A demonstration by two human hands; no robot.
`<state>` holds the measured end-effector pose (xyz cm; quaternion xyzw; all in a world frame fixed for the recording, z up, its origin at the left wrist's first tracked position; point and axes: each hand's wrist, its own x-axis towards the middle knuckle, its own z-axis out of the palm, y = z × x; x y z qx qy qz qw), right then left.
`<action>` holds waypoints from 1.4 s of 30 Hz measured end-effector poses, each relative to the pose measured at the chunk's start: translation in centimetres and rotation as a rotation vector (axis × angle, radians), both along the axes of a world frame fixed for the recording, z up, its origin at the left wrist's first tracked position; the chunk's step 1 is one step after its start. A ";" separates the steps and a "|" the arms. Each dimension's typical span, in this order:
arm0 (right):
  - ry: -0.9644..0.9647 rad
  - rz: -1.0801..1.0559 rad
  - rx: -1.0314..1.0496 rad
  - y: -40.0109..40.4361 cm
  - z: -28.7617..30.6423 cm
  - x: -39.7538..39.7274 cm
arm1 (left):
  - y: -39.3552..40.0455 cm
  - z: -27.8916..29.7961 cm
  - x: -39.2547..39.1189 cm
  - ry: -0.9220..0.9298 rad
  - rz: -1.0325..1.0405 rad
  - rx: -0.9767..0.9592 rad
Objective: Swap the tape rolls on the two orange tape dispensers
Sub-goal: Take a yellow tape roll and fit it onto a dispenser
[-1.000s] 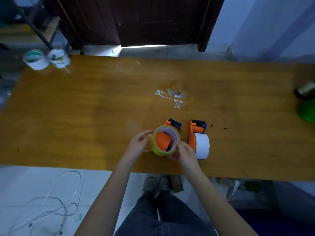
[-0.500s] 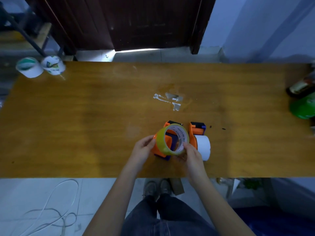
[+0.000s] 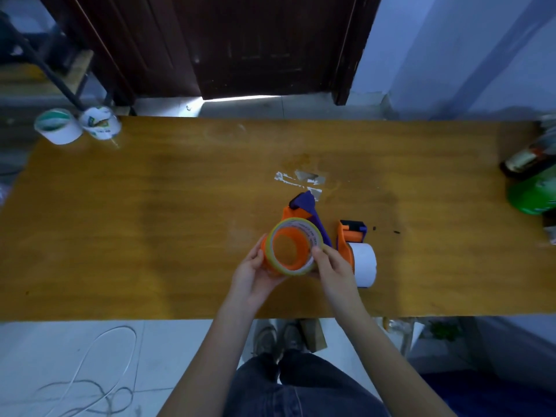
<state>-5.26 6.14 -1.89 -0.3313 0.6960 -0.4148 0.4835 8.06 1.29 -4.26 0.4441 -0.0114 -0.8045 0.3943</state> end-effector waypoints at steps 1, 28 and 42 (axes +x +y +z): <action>0.029 0.012 -0.018 -0.1 0.2 0.2 | 0.1 0.1 0.0 0.011 0.002 0.003; -0.173 0.238 0.240 -3.5 1.4 -0.8 | -1.5 4.7 1.6 -0.428 -0.385 -0.180; -0.653 -0.001 0.117 -2.7 0.2 0.2 | -3.2 7.3 0.9 -0.931 -0.609 -0.693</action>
